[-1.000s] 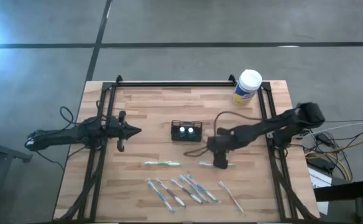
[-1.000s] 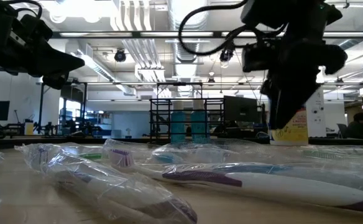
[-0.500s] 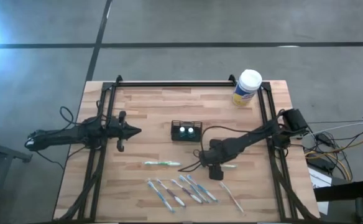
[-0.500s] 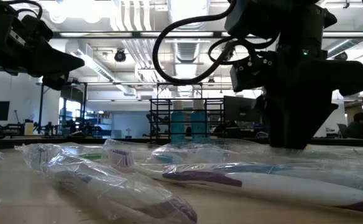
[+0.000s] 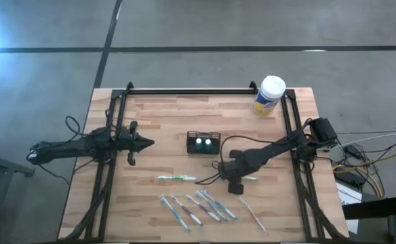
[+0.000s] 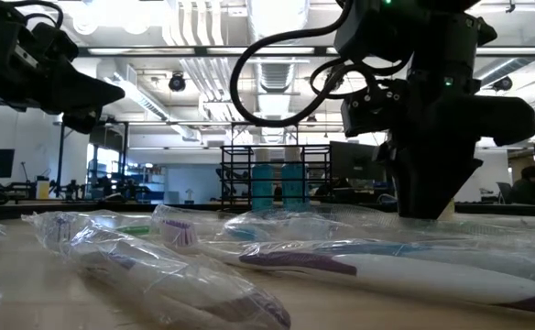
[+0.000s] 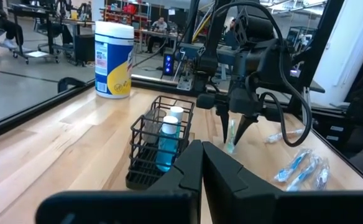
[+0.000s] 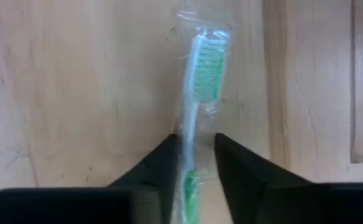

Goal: Pick & Place toothbrushing station
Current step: Put the right green toothbrush into the wire organizer

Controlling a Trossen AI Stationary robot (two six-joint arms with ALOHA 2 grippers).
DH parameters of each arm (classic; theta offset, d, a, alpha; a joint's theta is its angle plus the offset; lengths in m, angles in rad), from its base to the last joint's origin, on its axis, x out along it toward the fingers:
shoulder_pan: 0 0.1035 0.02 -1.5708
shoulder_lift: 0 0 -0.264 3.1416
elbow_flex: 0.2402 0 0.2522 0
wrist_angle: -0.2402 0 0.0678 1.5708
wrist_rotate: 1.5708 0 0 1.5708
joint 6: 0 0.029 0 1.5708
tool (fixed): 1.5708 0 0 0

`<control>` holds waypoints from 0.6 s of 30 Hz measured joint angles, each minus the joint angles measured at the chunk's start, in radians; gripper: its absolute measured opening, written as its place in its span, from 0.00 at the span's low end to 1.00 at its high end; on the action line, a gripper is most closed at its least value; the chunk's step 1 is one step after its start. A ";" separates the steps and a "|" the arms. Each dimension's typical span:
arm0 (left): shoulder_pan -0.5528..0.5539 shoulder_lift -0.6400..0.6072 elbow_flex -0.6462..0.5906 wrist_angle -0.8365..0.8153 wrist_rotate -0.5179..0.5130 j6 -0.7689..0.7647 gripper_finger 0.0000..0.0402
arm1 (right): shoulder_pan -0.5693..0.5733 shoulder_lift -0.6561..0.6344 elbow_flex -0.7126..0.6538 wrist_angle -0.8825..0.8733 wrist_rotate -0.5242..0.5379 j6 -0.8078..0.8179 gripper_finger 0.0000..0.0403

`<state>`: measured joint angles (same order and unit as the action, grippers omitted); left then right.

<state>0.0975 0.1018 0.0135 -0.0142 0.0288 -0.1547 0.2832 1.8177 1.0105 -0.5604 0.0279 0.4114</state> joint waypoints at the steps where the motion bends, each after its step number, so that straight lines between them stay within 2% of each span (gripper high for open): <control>1: 0.000 0.001 0.000 0.000 0.000 0.000 0.03 | 0.000 0.000 0.000 0.001 0.002 0.000 0.20; 4: 0.000 0.001 0.000 0.000 0.000 0.000 0.03 | 0.000 -0.002 -0.001 0.014 0.002 -0.002 0.09; 6: 0.000 0.001 0.000 0.000 0.000 -0.001 0.03 | 0.000 -0.010 -0.002 0.016 0.002 -0.013 0.05; 12: 0.000 0.001 0.000 0.000 0.000 -0.002 0.03 | 0.003 -0.074 -0.009 0.023 0.018 -0.039 0.04; 18: 0.000 0.001 -0.001 0.000 0.000 -0.002 0.03 | 0.002 -0.256 -0.013 0.195 0.053 -0.154 0.04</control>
<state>0.0975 0.1032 0.0128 -0.0143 0.0288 -0.1570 0.2855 1.5614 0.9973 -0.3656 0.0804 0.2577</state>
